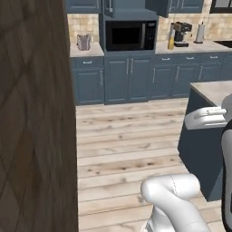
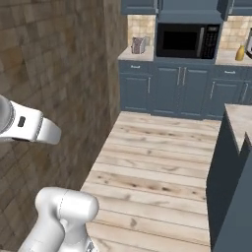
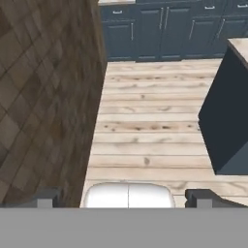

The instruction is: There is a tray on the dining counter. Grab the cup, mug, and pitcher and place them on the tray. The pitcher may be placed next to the tray if it cannot fit the tray.

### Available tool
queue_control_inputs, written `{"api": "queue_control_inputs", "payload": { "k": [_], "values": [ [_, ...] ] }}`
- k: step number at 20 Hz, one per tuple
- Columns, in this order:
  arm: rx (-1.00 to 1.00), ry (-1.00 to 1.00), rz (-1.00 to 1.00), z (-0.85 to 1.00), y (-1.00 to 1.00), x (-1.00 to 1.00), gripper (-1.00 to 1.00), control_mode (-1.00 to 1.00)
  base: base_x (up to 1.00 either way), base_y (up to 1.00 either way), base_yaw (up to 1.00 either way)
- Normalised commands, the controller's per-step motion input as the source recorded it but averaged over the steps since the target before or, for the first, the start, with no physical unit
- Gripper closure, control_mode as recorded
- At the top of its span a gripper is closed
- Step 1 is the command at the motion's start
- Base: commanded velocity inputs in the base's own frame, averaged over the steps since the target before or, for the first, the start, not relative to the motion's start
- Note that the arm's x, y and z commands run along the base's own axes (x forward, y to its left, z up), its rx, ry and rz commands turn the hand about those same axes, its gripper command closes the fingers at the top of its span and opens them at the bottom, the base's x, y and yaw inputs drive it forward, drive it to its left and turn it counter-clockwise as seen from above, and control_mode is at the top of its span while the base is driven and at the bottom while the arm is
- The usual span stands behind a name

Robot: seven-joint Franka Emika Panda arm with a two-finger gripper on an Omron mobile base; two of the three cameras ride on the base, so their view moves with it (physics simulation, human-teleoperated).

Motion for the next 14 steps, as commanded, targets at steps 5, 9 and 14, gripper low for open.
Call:
{"api": "queue_control_inputs", "payload": {
  "k": [5, 9, 14],
  "values": [
    [0.00, 0.00, 0.00, 0.00, 0.00, 0.00, -1.00, 1.00, 1.00, -0.04, -0.15],
    [0.00, 0.00, 0.00, 0.00, 0.00, 0.00, -1.00, 1.00, 1.00, 0.00, -0.01],
    [0.00, 0.00, 0.00, 0.00, 0.00, 0.00, -1.00, 1.00, 1.00, -0.01, 0.00]
  ]
}}
